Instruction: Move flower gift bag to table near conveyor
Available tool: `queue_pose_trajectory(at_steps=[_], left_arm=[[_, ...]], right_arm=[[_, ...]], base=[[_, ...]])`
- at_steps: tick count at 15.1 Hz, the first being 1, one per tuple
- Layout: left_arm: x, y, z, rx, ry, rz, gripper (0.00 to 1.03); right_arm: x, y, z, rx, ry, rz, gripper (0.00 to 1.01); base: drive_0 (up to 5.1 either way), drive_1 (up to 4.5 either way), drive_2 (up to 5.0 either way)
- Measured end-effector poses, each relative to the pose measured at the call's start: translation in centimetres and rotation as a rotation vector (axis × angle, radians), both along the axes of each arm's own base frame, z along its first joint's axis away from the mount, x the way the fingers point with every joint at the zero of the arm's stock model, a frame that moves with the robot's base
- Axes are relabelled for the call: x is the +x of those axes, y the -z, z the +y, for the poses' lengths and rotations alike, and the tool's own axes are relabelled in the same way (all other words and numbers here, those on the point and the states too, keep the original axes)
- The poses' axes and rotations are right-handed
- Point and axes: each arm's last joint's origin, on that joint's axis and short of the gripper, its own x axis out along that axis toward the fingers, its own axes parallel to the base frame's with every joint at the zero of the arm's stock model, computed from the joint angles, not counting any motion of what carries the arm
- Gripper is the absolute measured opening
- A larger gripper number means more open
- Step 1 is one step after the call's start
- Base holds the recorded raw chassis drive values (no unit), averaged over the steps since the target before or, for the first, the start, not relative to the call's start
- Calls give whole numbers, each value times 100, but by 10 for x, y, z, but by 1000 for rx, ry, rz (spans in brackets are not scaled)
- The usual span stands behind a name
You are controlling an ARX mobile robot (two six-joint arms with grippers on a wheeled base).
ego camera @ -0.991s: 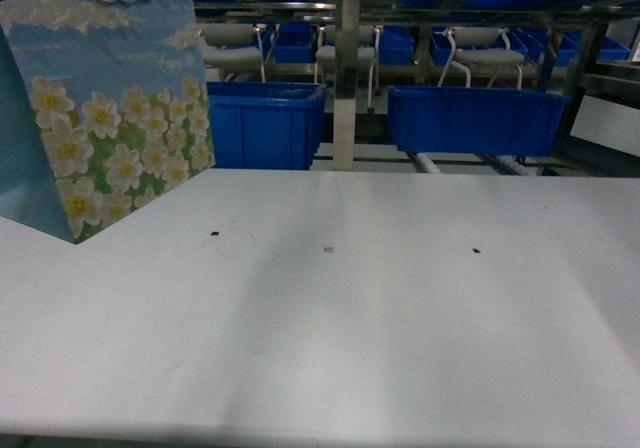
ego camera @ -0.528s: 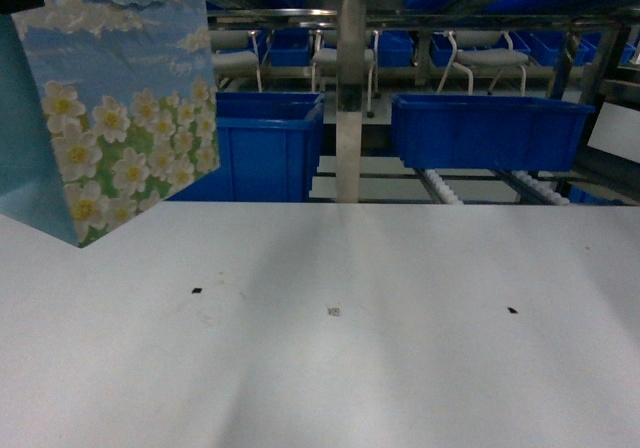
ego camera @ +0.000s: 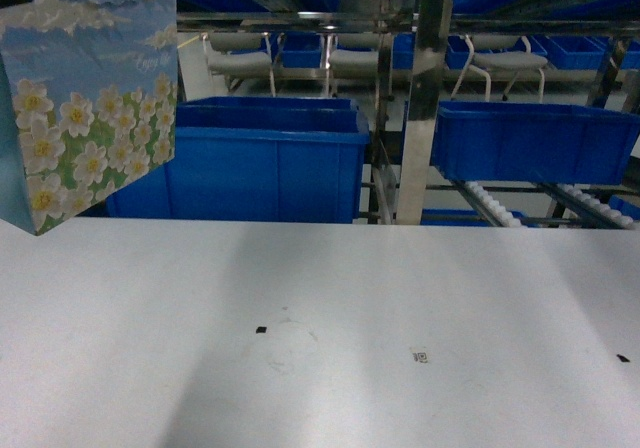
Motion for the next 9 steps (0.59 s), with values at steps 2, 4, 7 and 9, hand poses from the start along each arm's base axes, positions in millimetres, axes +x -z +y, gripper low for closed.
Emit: queue_pose_trajectory(at_steps=[2, 4, 7, 9], left_arm=[[0, 0, 0, 1, 5, 1, 2], [-1, -1, -1, -1, 16, -7, 2], [1, 2, -1, 5, 5, 10, 2], [0, 1, 0, 2, 4, 4, 2]], right_arm=[[0, 0, 0, 0, 2, -2, 3], [0, -1, 0, 0, 2, -9, 3], [1, 1, 0, 0, 1, 5, 3], [0, 0, 0, 0, 2, 0, 3]], base=[[-344, 483, -144], [0, 429, -429], [0, 429, -429], [0, 429, -429]])
